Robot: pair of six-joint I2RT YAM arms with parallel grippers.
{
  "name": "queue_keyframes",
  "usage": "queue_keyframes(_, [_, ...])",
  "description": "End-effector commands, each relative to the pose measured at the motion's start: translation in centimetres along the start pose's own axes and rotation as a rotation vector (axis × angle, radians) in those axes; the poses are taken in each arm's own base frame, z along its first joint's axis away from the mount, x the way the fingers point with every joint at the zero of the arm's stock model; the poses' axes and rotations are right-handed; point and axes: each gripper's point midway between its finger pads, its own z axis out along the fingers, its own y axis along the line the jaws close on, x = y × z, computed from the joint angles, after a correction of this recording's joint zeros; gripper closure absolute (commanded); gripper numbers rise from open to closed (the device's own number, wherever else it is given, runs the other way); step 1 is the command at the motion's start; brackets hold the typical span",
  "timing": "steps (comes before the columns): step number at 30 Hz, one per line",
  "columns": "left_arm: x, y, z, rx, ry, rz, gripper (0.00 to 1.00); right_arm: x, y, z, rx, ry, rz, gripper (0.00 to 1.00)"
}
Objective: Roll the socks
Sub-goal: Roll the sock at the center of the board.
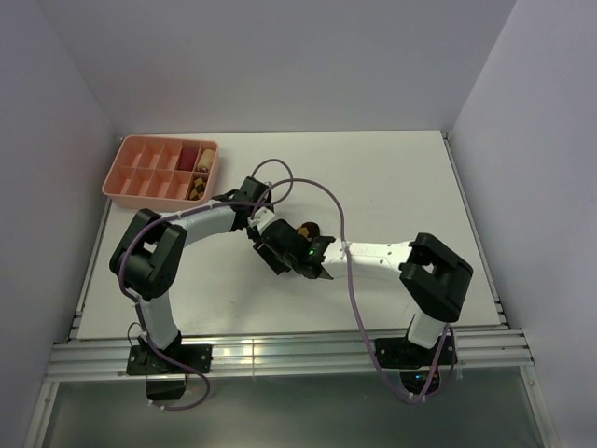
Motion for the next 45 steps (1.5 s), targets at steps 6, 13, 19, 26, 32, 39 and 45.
queue_keyframes(6, [2.8, 2.3, 0.6, -0.098, 0.090, 0.042, 0.75, 2.0, 0.4, 2.3, 0.068, 0.041, -0.053, 0.45])
queue_keyframes(13, [2.5, 2.1, 0.4, -0.095, 0.082, 0.061, 0.75, 6.2, -0.4, 4.0, 0.137, 0.139, -0.076, 0.55])
queue_keyframes(19, [2.2, 1.9, 0.1, -0.092, 0.072, 0.063, 0.75, 8.9, -0.7, 4.6, 0.148, 0.214, -0.048, 0.75])
queue_keyframes(26, [-0.6, 0.8, -1.8, -0.072, -0.031, -0.007, 0.55, 9.2, 0.6, 4.1, -0.054, 0.227, 0.094, 1.00])
queue_keyframes(32, [-5.2, 1.0, -6.3, -0.038, -0.207, -0.184, 0.40, 7.2, 2.0, 2.9, -0.295, 0.209, 0.258, 1.00])
queue_keyframes(39, [-6.0, 2.5, -9.5, -0.016, -0.300, -0.307, 0.36, 6.2, 2.6, 2.7, -0.583, 0.247, 0.497, 1.00])
queue_keyframes(45, [-1.4, 1.9, -7.9, 0.057, -0.190, -0.308, 0.36, 6.1, 3.1, 3.0, -0.778, 0.347, 0.679, 1.00])
